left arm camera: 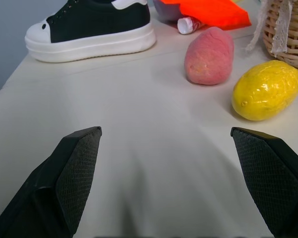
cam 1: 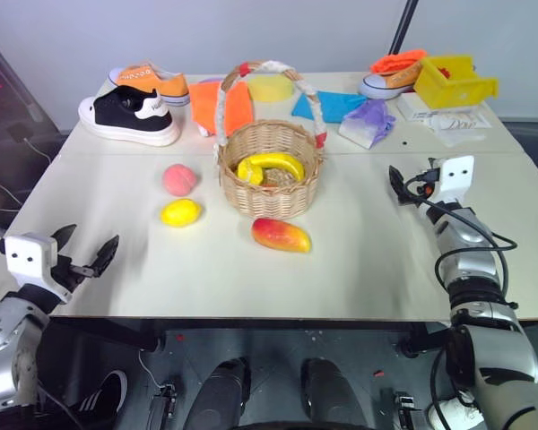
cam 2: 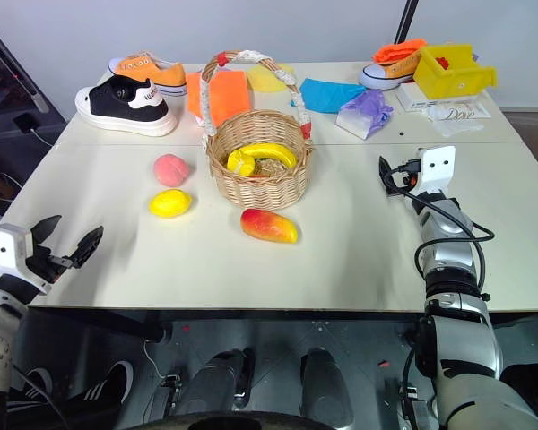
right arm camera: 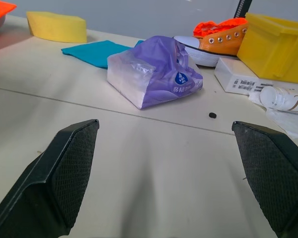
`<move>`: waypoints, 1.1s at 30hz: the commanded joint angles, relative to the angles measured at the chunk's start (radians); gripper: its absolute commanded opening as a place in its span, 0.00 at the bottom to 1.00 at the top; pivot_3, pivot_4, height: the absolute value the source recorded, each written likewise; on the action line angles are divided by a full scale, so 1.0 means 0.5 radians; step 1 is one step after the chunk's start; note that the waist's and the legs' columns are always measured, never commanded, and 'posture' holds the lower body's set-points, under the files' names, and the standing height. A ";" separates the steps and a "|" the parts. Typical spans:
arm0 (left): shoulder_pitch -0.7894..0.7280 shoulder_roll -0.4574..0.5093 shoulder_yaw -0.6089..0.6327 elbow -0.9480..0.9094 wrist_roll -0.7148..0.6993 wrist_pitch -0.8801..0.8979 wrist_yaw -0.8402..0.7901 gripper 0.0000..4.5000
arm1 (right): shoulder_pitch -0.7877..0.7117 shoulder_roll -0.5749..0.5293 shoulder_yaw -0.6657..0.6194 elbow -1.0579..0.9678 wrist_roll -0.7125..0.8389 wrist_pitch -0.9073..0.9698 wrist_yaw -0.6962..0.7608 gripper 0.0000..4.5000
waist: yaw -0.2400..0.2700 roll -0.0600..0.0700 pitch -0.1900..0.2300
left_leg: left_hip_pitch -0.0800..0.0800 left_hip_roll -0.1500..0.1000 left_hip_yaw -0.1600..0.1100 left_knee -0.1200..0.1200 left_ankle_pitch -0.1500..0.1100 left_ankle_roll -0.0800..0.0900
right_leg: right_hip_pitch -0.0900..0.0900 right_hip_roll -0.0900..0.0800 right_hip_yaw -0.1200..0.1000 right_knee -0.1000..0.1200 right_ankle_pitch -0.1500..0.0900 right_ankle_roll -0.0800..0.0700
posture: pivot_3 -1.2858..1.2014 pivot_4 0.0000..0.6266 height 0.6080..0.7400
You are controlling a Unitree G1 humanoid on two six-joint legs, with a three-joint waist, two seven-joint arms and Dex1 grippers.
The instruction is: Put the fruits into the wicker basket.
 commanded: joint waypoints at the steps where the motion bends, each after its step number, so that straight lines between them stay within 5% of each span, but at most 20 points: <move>1: -0.024 0.024 0.044 -0.020 -0.003 -0.060 -0.009 1.00 | -0.042 -0.015 -0.030 -0.059 0.009 -0.021 -0.005 1.00 | 0.000 0.000 0.000 | 0.000 0.000 0.000 0.000 0.000 0.000 | 0.000 0.000 0.000 0.000 0.000 0.000 | 0.52 0.24 1.00; 33: -0.161 -0.017 -0.122 -0.063 -0.047 0.002 -0.150 1.00 | 0.127 0.023 -0.082 -0.334 0.180 0.002 0.237 1.00 | 0.000 0.000 0.000 | 0.000 0.000 0.000 0.000 0.000 0.000 | 0.000 0.000 0.000 0.000 0.002 0.003 | 0.52 0.24 1.00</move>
